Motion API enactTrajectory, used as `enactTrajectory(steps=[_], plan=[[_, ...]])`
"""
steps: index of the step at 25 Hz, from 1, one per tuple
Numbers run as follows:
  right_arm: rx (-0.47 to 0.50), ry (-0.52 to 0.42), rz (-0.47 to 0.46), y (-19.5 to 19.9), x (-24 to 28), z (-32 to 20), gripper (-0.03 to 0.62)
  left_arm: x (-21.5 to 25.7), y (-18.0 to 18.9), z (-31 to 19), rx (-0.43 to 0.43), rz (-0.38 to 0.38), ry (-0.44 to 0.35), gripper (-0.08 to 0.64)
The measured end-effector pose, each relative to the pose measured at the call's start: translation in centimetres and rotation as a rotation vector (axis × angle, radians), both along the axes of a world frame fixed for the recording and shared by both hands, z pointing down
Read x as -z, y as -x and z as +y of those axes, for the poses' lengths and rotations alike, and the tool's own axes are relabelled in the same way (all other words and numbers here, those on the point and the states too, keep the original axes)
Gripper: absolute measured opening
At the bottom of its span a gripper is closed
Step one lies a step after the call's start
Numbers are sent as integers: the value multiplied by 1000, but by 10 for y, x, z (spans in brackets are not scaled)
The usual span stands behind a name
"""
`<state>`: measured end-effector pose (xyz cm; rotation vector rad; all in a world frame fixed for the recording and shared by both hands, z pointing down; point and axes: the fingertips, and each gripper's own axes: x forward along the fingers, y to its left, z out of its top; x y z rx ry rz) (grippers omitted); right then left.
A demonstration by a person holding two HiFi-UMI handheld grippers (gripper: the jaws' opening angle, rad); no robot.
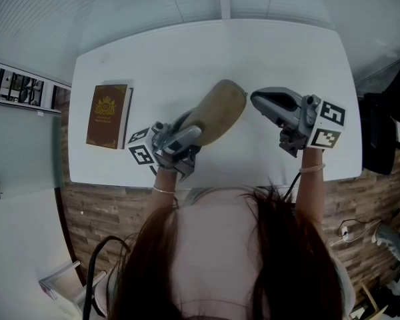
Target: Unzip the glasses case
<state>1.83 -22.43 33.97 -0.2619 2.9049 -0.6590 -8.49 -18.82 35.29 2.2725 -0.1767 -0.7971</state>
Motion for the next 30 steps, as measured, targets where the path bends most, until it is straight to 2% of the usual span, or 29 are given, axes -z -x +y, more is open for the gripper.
enactTrajectory(steps=[20,24,27,30], plan=[[-29,33,-20,2,-8,-1,4,1,17,-18,114,108,79,281],[-76,30,-25,3,-6,-5,5,2,18,-22,128,133,94,281],[-123,25,-42,5,-5,-12,4,2,13,-22,97,170,131,281],[-140,21,-43,6,-6,-17,5,-2,12,-24,113,137,131,281]])
